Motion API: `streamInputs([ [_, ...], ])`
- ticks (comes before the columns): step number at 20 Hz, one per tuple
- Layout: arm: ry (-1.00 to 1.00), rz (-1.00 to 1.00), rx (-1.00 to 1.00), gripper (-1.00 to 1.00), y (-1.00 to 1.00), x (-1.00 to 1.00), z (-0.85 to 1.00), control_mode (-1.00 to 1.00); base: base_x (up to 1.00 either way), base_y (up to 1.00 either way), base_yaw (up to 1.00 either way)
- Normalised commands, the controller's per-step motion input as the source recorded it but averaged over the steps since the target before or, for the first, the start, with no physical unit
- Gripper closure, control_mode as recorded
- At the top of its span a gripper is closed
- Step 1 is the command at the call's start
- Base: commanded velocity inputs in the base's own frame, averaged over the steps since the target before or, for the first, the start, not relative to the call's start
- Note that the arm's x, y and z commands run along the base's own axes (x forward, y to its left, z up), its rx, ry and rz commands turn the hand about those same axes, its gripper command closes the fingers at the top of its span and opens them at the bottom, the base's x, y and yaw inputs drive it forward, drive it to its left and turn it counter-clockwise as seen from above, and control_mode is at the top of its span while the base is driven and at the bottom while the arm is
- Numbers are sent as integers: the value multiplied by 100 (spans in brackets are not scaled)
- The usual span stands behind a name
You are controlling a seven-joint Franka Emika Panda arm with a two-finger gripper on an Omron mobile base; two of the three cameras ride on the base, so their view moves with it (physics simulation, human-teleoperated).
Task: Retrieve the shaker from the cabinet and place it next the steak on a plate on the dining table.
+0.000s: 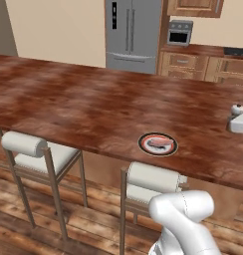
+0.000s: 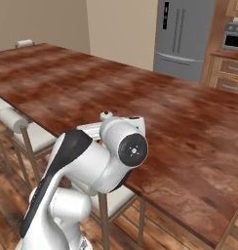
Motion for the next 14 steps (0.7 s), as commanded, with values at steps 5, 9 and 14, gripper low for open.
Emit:
streamInputs([
  [5,-4,2,-1,100,0,21,-60,-100,0,0,0],
  [9,-1,0,-1,100,0,21,-60,-100,0,0,0],
  [14,1,0,0,100,0,35,-44,-100,0,0,0],
])
